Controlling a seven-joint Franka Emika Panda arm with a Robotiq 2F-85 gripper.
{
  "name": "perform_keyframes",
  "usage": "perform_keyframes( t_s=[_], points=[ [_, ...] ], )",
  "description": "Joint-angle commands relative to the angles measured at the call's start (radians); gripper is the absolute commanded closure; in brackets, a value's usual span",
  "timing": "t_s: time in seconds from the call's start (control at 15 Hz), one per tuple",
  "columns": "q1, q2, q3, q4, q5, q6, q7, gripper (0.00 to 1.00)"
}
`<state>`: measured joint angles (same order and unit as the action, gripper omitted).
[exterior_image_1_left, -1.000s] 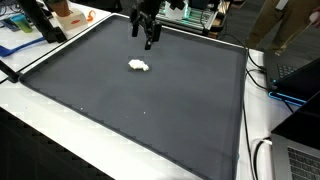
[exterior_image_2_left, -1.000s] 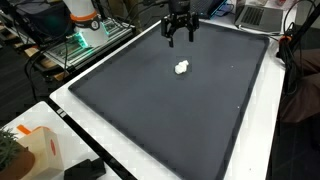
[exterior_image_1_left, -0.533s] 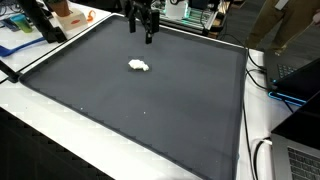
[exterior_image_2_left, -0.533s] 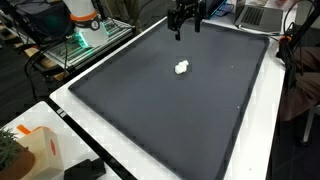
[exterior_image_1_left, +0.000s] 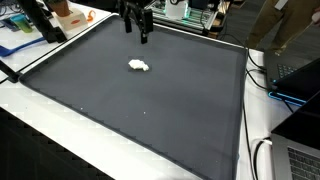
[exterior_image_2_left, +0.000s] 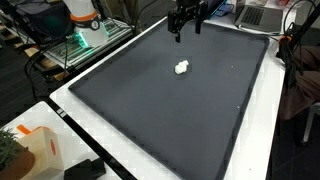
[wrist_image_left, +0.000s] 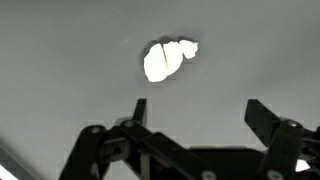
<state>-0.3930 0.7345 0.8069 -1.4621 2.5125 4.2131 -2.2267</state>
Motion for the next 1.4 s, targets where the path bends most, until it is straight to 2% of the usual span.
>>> perform_keyframes(
  t_s=[0.0,0.27,0.33,0.53,0.8,1.0,1.07,1.33],
  points=[
    [-0.118,0.083,0.075,-0.011,-0.001,0.013,0.006,0.0],
    [-0.168,0.173,0.093,0.048,-0.001,0.037,0.077,0.0],
    [-0.139,0.117,0.053,0.016,-0.001,0.0,0.033,0.0],
    [-0.161,0.156,0.065,0.03,-0.001,0.0,0.053,0.0],
    [-0.152,0.194,0.056,0.103,-0.001,0.006,0.171,0.0],
    [-0.135,0.241,0.05,0.181,-0.002,0.057,0.234,0.0],
    [-0.15,0.233,0.042,0.119,-0.002,0.014,0.268,0.0],
    [-0.181,0.311,0.071,0.137,-0.002,0.034,0.297,0.0]
  ],
)
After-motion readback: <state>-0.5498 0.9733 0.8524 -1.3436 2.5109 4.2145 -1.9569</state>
